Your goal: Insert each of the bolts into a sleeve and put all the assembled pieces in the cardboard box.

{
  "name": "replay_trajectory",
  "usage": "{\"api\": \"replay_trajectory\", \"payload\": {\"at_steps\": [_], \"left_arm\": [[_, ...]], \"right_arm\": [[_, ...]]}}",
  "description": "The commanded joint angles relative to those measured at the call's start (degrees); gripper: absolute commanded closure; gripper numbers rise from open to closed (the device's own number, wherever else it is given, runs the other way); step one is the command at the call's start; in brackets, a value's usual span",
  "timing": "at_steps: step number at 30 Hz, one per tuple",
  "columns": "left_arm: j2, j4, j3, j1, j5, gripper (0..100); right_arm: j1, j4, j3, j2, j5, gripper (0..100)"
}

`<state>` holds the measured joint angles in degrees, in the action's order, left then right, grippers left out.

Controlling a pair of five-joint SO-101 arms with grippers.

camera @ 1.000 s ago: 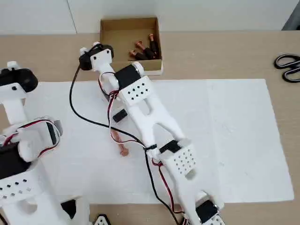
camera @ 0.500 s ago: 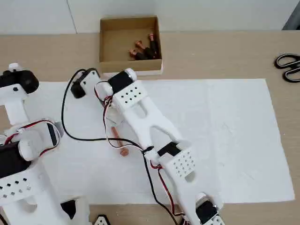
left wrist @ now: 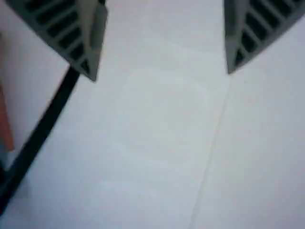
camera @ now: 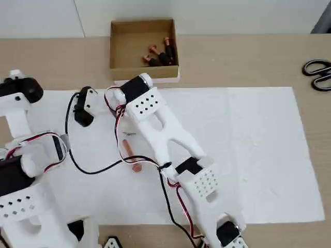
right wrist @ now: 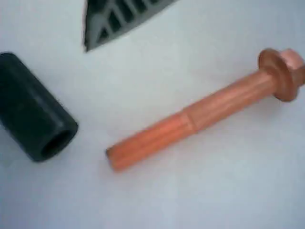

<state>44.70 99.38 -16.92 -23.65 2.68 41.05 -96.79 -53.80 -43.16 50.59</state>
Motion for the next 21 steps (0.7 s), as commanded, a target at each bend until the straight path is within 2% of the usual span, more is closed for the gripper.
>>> {"api": "replay_trajectory", "payload": {"at_steps": [1,7,21], "left_arm": [[1.0,0.6,0.2,0.0,0.4,83],[1.0,0.4,0.2,0.1,0.4,83],[1.1,0.1,0.5,-0.3,0.4,83]], "right_arm": [[0.2,0.2,-0.3,-0.4,4.2,80.5],[0.9,0.5,-0.3,-3.0,7.9,80.5],[0.9,2.6,-0.3,-7.8,9.7,80.6]]}}
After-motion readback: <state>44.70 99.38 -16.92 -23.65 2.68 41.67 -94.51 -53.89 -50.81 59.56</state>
